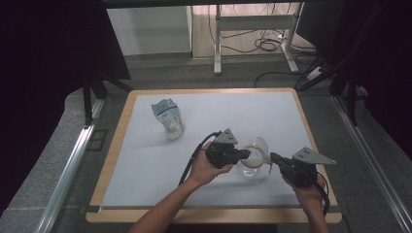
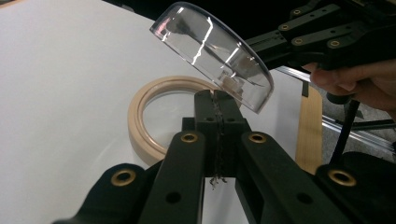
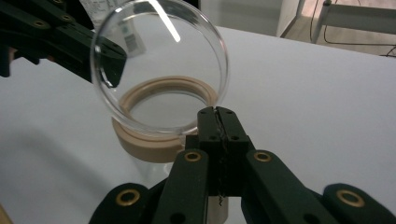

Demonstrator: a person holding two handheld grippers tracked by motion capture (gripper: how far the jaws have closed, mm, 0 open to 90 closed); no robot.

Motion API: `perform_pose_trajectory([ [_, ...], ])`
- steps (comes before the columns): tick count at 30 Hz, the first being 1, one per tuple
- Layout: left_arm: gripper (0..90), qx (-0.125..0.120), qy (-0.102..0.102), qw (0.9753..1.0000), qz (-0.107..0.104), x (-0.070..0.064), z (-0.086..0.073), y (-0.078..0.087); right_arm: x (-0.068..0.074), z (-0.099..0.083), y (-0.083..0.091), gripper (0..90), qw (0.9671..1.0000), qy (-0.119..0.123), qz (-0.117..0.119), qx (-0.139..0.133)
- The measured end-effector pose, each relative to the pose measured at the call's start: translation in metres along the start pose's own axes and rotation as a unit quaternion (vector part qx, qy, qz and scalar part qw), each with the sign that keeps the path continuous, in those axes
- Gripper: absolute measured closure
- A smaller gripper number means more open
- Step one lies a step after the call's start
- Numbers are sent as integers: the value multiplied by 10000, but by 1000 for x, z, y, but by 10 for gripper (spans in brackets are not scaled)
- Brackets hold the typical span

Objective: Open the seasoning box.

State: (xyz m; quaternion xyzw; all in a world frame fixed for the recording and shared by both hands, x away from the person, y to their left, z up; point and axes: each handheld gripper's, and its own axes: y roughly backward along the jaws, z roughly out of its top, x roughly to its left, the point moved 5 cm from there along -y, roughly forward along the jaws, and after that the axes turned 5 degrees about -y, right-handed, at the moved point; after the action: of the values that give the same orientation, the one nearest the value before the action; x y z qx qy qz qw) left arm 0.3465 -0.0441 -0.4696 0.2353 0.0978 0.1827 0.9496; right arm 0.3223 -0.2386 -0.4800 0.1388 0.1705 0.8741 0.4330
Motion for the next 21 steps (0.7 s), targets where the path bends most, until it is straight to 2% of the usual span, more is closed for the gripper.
perform_pose_trajectory([
  [4, 900, 68, -118, 9999, -7, 0, 3, 1, 11, 0, 6, 897, 9998, 87, 141, -62],
  [5, 900, 58, -115, 9999, -7, 0, 4, 1, 17, -4, 10, 896, 9996, 114, 241, -67],
  [8, 900, 34, -87, 10000, -26, 2, 5, 2, 24, -9, 11, 896, 9993, 102, 346, -69],
  [9, 900, 23, -75, 10000, -41, 1, 5, 2, 32, -15, 10, 880, 9988, 174, 454, -40],
  [10, 900, 23, -75, 10000, -41, 1, 5, 2, 32, -15, 10, 880, 9988, 174, 454, -40],
  [11, 900, 49, -101, 9999, -45, 1, 5, 3, 35, -18, 9, 851, 9986, 211, 481, -26],
  [12, 900, 67, -117, 9999, -46, 1, 6, 3, 44, -24, 4, 770, 9978, 297, 597, 27],
  [13, 900, 81, -127, 9999, -51, 0, 6, 2, 44, -24, 4, 770, 9978, 297, 597, 27],
  [14, 900, 93, -126, 9999, -70, 0, 8, 1, 51, -32, -3, 719, 9967, 411, 681, 156],
  [17, 900, 94, -125, 9999, -65, -2, 12, 0, 53, -38, -9, 702, 9961, 451, 707, 272],
  [21, 900, 99, -183, 9997, -94, -4, 18, -1, 53, -53, -20, 650, 9954, 337, 787, 420],
])
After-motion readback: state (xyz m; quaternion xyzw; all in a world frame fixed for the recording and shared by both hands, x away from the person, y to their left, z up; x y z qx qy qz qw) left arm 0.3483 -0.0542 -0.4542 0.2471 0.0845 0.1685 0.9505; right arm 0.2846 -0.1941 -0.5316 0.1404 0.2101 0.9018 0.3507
